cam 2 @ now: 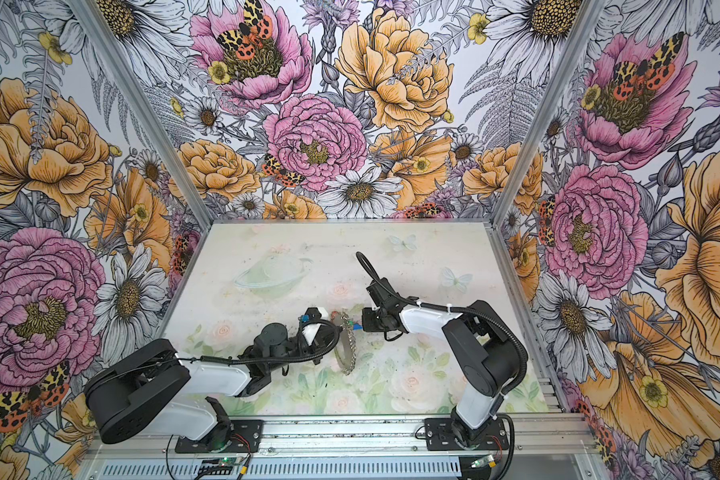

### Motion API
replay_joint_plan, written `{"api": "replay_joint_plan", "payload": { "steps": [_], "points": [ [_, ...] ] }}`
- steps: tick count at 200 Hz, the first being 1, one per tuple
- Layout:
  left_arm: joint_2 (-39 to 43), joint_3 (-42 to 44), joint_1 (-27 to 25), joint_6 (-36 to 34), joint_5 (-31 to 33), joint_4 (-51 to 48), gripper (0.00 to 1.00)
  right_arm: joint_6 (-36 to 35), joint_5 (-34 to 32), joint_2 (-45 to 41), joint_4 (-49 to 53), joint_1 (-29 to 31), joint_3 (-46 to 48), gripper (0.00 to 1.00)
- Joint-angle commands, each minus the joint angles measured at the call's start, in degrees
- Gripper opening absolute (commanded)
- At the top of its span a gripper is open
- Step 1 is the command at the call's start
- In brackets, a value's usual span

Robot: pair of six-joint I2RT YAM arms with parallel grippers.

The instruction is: Put the keys on the keyring

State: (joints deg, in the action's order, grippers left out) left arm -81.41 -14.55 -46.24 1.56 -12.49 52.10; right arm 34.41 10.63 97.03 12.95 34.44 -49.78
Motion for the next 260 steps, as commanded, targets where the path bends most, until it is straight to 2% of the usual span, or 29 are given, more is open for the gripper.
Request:
{"api": "replay_joint_plan", "payload": {
  "steps": [1, 86, 174, 260],
  "points": [
    [-0.35, 1.19, 0.47, -0.48, 0.36, -4.47, 0.0, -0.76, 0.92, -2.39, -0.92, -0.26, -1.28, 0.27],
    [-0.42, 0.79, 0.54, -0.73, 0.56, -5.26, 0.0, -0.51, 1.65, -2.39, -1.35, 0.52, -1.0, 0.15],
    [0.2, 0.87, 0.81, -0.79, 0.56, -5.86, 0.0, 0.21, 2.95, -2.6, -1.37, 1.71, -1.32, 0.13],
    [0.2, 1.0, 0.86, -0.75, 0.85, -5.77, 0.0, -0.23, 1.17, -1.16, -1.44, 2.3, -1.57, 0.11]
  ]
}}
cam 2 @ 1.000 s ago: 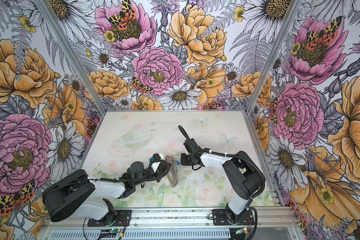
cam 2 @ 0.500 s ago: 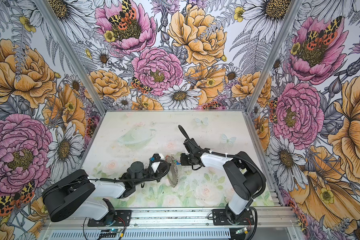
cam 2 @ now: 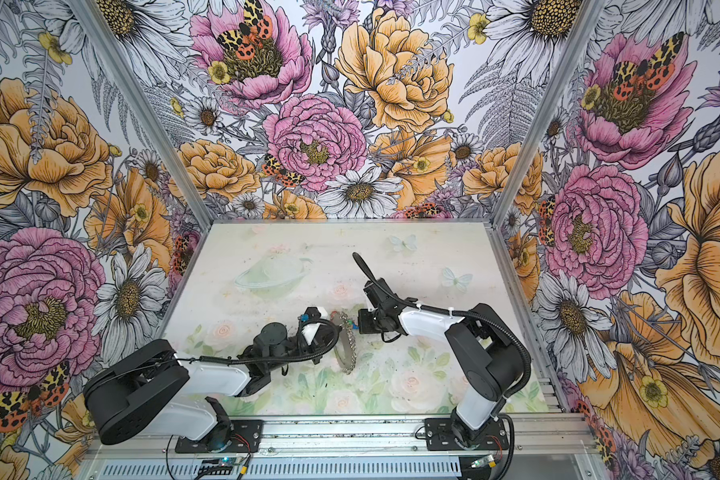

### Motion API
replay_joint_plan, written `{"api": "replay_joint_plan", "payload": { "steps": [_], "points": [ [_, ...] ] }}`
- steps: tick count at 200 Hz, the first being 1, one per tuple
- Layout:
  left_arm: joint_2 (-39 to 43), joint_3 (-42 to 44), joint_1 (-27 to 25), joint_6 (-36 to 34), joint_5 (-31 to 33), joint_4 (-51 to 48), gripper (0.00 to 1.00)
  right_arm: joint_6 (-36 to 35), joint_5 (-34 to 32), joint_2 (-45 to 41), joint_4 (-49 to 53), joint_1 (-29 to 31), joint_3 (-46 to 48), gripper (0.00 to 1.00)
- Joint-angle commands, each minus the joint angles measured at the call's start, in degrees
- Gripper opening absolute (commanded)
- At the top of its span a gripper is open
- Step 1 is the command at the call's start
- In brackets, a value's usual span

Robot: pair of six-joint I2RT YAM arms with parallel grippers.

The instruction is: Put the keys on the keyring

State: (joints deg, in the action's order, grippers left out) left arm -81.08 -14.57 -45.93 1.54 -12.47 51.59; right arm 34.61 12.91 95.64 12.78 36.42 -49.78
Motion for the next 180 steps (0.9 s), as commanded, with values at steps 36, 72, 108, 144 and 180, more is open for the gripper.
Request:
{"api": "replay_joint_plan", "payload": {
  "steps": [36, 72, 108, 144, 180],
  "points": [
    [-0.15, 0.85, 0.58, -0.75, 0.77, -5.34, 0.0, -0.6, -1.74, 0.65, -1.26, 0.45, -1.65, 0.1],
    [-0.31, 0.85, 0.67, -0.75, 0.69, -5.33, 0.0, -0.6, -2.0, 1.15, -1.26, 0.51, -2.07, 0.1],
    [-0.31, 0.94, 0.74, -0.72, 0.69, -5.35, 0.0, -0.68, -1.67, 1.89, -1.26, 0.98, -2.7, 0.1],
    [-0.13, 1.03, 0.76, -0.72, 0.78, -5.36, 0.0, -0.68, -2.35, 2.16, -1.18, 1.14, -2.74, 0.1],
    [0.04, 1.03, 0.87, -0.73, 0.71, -5.36, 0.0, -0.68, -3.4, 2.33, -1.17, 1.2, -2.41, 0.1]
  ]
}}
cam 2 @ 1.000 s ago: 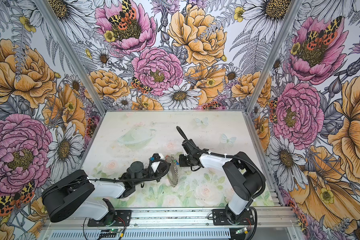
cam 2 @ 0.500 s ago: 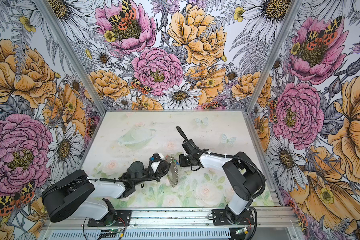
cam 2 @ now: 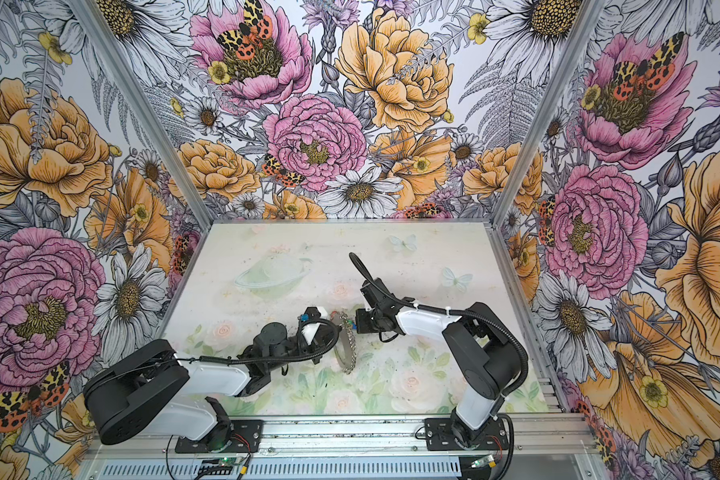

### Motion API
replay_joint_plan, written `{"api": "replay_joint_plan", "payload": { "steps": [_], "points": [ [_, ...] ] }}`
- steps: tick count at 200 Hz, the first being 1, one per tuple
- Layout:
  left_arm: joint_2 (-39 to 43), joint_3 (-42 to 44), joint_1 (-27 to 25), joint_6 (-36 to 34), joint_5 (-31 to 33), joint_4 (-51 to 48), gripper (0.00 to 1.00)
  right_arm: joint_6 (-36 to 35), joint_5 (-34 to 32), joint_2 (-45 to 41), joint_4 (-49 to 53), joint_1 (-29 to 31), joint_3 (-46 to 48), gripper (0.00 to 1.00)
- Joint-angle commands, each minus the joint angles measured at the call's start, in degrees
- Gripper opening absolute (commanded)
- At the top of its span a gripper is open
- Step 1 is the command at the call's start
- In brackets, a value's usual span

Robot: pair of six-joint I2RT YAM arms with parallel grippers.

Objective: Put the keys on the keyring
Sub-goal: 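Lift the blue-tag key with the right gripper and carry it toward the left gripper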

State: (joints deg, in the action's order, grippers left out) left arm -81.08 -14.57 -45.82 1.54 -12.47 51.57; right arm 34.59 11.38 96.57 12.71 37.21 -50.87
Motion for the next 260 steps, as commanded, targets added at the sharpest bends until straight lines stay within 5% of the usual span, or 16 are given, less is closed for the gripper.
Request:
{"api": "replay_joint_plan", "payload": {
  "steps": [1, 148, 260],
  "points": [
    [0.04, 1.03, 0.79, -0.74, 0.75, -5.34, 0.0, -0.66, -1.88, 1.36, -1.11, 0.41, -1.32, 0.1],
    [0.8, 0.68, 0.94, -0.57, 0.51, -6.55, 0.0, -2.03, -3.28, -0.57, -0.62, 0.88, -0.89, 0.04],
    [6.99, 0.06, 4.77, 0.61, -5.34, -8.51, 0.0, -24.3, -8.5, -24.27, 0.72, 2.34, 4.24, 0.0]
  ]
}}
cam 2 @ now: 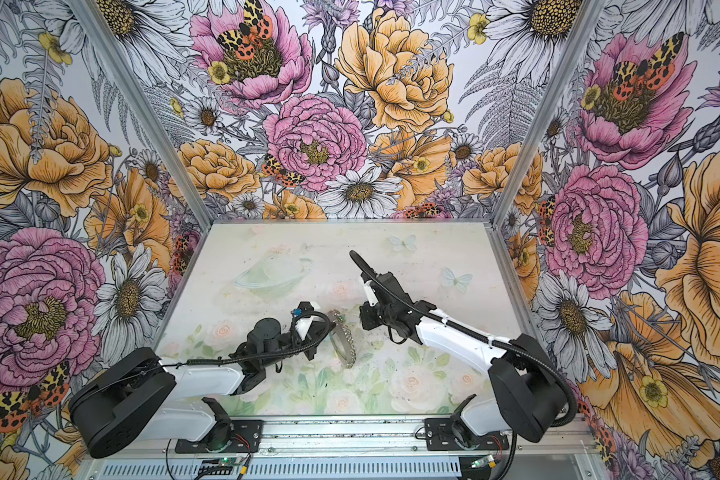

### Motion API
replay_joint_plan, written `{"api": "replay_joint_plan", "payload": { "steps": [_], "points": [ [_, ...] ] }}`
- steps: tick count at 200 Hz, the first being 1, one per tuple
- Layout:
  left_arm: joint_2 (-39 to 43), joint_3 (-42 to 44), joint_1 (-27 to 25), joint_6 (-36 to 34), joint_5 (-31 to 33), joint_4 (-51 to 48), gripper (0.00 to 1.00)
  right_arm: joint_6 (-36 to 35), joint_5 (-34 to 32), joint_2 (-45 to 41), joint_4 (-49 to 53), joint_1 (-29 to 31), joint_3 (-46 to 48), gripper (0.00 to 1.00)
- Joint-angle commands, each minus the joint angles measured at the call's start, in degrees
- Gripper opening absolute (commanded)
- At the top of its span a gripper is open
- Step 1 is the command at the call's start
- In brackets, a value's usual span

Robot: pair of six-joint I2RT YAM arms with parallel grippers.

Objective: Put the keys on the keyring
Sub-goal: 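Lift the blue-tag key with the right gripper and carry it toward the left gripper, then bring the blue-tag key's ring against the ring chain held by the left gripper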

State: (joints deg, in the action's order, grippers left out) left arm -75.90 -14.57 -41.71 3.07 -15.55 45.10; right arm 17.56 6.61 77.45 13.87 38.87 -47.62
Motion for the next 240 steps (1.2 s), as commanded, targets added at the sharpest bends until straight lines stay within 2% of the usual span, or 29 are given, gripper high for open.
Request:
{"api": "replay_joint_plan", "payload": {
  "steps": [1, 49, 126, 163, 240],
  "points": [
    [1.9, 0.06, 0.66, -0.94, -2.27, -2.04, 0.0, -7.45, -3.9, -5.26, -0.43, 0.72, 1.01, 0.0],
    [5.55, 0.88, 1.28, -1.82, -3.88, -0.43, 0.0, -11.39, -3.49, -8.16, -0.51, 1.58, 2.51, 0.0],
    [14.72, 2.86, 4.73, -1.37, -13.23, 1.68, 0.0, -17.68, -3.12, -16.52, -2.96, 6.22, 4.97, 0.0],
    [14.32, 2.52, 5.26, -0.44, -17.99, 5.0, 0.0, -19.88, -2.04, -17.47, -3.34, 9.86, 4.18, 0.0],
    [12.82, 2.52, 6.03, 3.18, -22.13, 10.37, 0.0, -23.95, -5.17, -18.2, -3.33, 13.94, 4.17, 0.0]
  ]
}}
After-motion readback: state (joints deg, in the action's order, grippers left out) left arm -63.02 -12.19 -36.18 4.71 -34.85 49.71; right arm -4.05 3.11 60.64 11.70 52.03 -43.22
